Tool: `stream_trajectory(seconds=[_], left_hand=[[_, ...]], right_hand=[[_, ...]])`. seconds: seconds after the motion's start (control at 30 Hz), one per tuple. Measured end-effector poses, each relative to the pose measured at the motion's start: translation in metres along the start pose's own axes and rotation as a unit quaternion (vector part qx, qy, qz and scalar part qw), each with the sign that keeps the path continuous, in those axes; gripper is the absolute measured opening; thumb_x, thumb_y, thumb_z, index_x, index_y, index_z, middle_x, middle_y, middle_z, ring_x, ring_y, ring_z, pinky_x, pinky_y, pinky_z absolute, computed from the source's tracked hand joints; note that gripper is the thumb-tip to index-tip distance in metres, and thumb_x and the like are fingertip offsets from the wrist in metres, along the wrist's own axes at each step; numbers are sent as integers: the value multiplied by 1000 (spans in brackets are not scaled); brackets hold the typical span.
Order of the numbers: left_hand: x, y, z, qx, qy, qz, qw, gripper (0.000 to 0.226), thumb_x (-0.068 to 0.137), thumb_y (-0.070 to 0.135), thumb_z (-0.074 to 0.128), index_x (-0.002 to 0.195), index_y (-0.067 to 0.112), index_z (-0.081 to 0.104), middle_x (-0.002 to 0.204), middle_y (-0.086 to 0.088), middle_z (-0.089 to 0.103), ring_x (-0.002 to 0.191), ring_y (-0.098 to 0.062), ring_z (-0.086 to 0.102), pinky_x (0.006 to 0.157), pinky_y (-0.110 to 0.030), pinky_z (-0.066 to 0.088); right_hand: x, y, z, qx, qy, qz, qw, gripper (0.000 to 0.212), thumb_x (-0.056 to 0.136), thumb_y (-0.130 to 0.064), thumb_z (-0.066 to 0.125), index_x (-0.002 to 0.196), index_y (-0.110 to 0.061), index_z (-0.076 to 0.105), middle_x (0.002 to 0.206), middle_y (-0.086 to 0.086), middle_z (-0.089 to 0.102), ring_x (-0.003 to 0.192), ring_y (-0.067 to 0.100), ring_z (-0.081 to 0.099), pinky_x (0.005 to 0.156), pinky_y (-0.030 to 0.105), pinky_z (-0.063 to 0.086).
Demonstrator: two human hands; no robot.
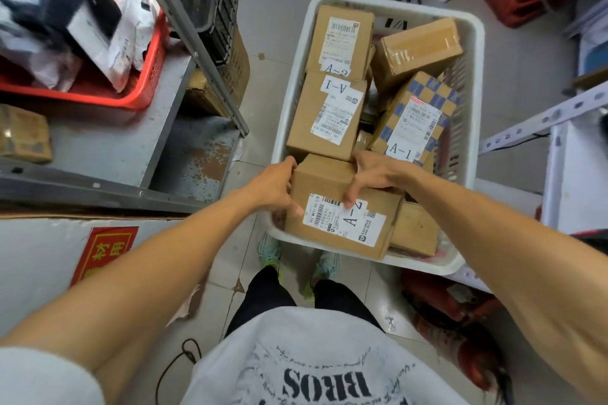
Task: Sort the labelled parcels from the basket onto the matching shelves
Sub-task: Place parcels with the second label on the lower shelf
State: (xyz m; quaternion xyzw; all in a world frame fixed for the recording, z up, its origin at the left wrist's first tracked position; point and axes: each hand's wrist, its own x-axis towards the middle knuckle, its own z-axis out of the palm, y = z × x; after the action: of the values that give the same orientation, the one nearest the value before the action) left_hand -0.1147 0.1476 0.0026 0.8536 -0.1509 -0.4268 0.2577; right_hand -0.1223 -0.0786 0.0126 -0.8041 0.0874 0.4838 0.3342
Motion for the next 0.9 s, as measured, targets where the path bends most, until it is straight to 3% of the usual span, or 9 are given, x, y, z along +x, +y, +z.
stream_trajectory(seconds=[0.07,0.13,0.3,0.43,0.53,0.6,0.67,0.8,0.9], left_hand=[[-1,9,-18,-17,-4,11,1000,74,65,27,87,123,14,44,110,-1,58,94,-15,58,70,-19,46],[0,20,-39,-43,20,22,999,69,66,33,86,122,16,48,112,0,60,90,-11,58,65,-15,42],[-6,65,-98,-136,96,38,985,84,72,48,78,136,13,36,122,1,55,100,-13,55,71,-21,44],[-12,96,-133,-261,137,69,953,111,52,59,84,137,10,31,131,-4,53,110,-17,59,73,-26,53],[-15,121,-155,-368,176,114,906,111,47,52,90,135,16,31,128,-7,58,107,-19,63,83,-34,55],[-19,142,-165,-370,165,159,900,104,58,40,89,139,24,26,123,-2,60,106,-19,62,87,-40,54],[-24,161,-169,-349,154,207,901,98,67,29,85,142,32,22,119,6,62,104,-14,63,77,-36,55],[-26,182,-174,-382,166,282,865,87,70,20,79,140,31,29,118,3,67,101,-16,68,75,-30,57],[-27,184,-172,-396,171,286,856,75,70,20,76,134,29,39,113,3,69,99,-18,69,73,-26,56]], right_hand=[[-15,-11,-11,-1,11,-14,1000,98,39,-38,91,122,-23,41,114,-4,61,97,14,60,86,32,53],[-34,-23,-34,9,25,-29,999,74,56,-25,89,113,-24,42,103,-10,60,89,6,58,73,20,48],[-85,-46,-100,74,157,-55,983,64,59,-23,85,112,-17,49,99,2,65,82,17,67,57,26,52],[-111,-60,-129,187,272,-107,938,69,40,-31,88,99,-8,62,87,7,68,72,24,67,57,33,57],[-125,-72,-132,308,280,-190,889,35,48,-20,79,78,-6,70,73,12,70,63,27,64,55,32,54],[-130,-79,-135,398,271,-241,843,57,50,-25,74,102,-2,72,103,25,69,88,43,65,80,53,55],[-133,-87,-141,442,262,-287,809,67,55,-28,72,118,-4,66,120,26,63,109,47,59,97,58,45],[-147,-99,-148,446,304,-314,781,74,58,-37,76,124,-6,62,119,21,65,111,44,60,96,57,47],[-148,-97,-144,430,290,-309,797,88,63,-50,76,138,-14,45,121,13,66,106,31,66,85,45,57]])
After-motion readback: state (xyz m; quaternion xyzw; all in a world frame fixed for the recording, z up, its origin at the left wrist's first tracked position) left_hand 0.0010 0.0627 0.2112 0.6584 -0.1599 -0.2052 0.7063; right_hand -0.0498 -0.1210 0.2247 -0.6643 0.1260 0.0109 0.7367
